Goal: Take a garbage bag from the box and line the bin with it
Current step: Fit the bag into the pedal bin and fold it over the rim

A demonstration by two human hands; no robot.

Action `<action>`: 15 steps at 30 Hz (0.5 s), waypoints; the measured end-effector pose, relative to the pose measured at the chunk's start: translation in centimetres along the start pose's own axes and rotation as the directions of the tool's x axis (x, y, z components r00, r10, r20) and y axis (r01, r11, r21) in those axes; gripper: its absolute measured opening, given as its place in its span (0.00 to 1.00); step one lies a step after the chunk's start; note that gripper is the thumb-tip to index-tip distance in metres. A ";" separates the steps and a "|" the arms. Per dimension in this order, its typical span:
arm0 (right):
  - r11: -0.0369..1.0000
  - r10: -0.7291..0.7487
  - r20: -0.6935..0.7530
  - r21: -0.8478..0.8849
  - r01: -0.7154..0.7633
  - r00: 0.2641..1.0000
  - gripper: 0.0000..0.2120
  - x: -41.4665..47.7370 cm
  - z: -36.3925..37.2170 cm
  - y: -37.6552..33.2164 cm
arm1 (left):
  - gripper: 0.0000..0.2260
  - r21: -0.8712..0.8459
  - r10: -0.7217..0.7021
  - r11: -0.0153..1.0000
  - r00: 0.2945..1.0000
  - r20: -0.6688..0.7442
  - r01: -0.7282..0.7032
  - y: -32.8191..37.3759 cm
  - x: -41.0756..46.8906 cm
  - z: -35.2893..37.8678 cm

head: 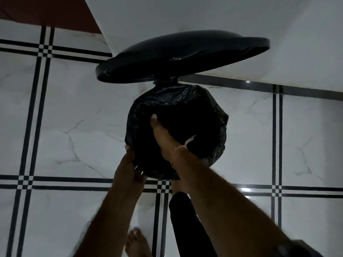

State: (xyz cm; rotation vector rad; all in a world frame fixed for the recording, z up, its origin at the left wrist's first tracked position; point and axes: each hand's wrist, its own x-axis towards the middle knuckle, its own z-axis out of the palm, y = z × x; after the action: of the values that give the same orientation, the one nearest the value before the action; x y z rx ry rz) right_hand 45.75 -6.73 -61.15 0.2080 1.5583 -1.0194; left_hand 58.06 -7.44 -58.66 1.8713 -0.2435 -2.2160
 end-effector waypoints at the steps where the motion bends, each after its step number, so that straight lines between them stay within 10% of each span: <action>1: 0.998 0.038 0.035 0.041 -0.039 0.999 0.49 2.5 0.5 0.8 | 0.20 0.008 -0.003 1.000 1.000 0.001 0.003 0.1 0.2 -0.1; 3: 0.997 0.077 0.054 0.024 -0.079 0.996 0.60 5.2 0.7 1.7 | 0.20 0.015 -0.006 1.000 1.000 0.005 0.006 0.2 0.3 -0.2; 6: 0.939 -0.106 -0.033 -0.333 0.089 0.994 0.36 1.3 -1.0 -0.2 | 0.19 0.007 -0.013 1.000 1.000 0.027 0.013 0.3 0.0 -0.2; 9: 0.282 -0.324 0.083 -0.942 0.180 0.942 0.22 -1.5 -6.8 -0.5 | 0.18 -0.009 -0.010 1.000 0.999 0.053 0.011 0.2 -0.2 0.0; 11: -0.137 -0.336 0.119 -0.988 0.076 0.934 0.21 -3.4 -10.2 -0.3 | 0.19 -0.015 0.006 1.000 0.998 0.058 -0.005 -0.2 -0.1 0.0; 15: -0.300 -0.302 0.191 -0.949 0.097 0.934 0.19 -3.2 -12.7 0.3 | 0.20 -0.008 0.033 0.999 0.998 0.055 -0.033 -0.6 0.0 0.1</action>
State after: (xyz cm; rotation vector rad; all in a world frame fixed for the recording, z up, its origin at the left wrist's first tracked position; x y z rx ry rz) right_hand 37.73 3.50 -59.58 -1.3249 2.1043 0.4660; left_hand 57.94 -6.88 -58.84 1.7916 -0.2739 -2.2460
